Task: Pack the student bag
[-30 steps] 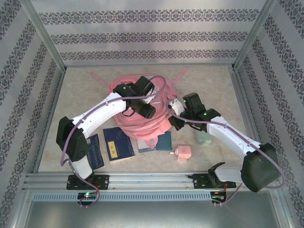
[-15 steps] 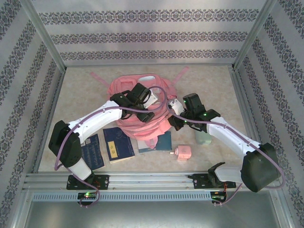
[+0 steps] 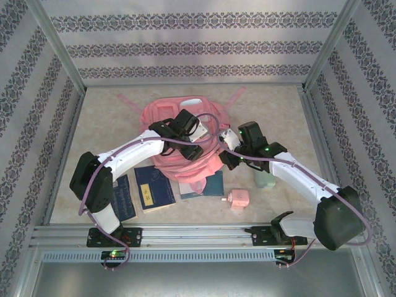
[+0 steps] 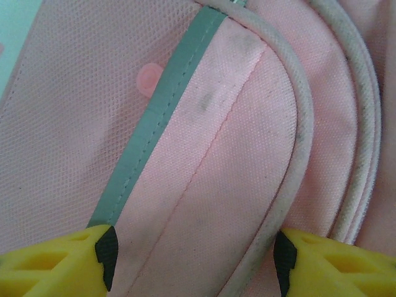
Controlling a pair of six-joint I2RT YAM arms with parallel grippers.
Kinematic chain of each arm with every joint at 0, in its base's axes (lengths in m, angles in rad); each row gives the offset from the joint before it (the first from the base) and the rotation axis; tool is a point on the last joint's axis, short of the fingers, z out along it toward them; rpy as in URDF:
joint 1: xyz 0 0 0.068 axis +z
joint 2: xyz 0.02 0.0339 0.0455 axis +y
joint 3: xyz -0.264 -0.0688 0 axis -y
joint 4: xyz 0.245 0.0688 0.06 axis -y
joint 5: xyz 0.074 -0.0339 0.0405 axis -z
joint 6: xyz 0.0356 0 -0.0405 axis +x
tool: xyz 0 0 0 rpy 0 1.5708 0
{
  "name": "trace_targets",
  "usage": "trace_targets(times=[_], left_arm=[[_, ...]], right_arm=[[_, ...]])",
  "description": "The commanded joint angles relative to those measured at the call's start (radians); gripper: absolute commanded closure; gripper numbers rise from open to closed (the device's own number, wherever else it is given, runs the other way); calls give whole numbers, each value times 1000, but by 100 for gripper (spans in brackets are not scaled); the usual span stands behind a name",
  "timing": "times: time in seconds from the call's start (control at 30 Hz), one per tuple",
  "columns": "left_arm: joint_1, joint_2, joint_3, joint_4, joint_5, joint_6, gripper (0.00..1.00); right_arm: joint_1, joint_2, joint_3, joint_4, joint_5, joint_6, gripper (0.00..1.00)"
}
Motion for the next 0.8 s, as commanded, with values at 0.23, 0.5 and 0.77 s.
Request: trace_targets(times=[0.23,0.5,0.77], left_arm=[[23,-32,-20,-29,82,69,35],[33,65,46,2,-102,10,46],[39,49,48,28,-26,-36,96]], right_arm=[[10,-32,18,42,-22,18,100],[23,-41,23,38,-16,28,100],[30,-67,7,29,1,34,100]])
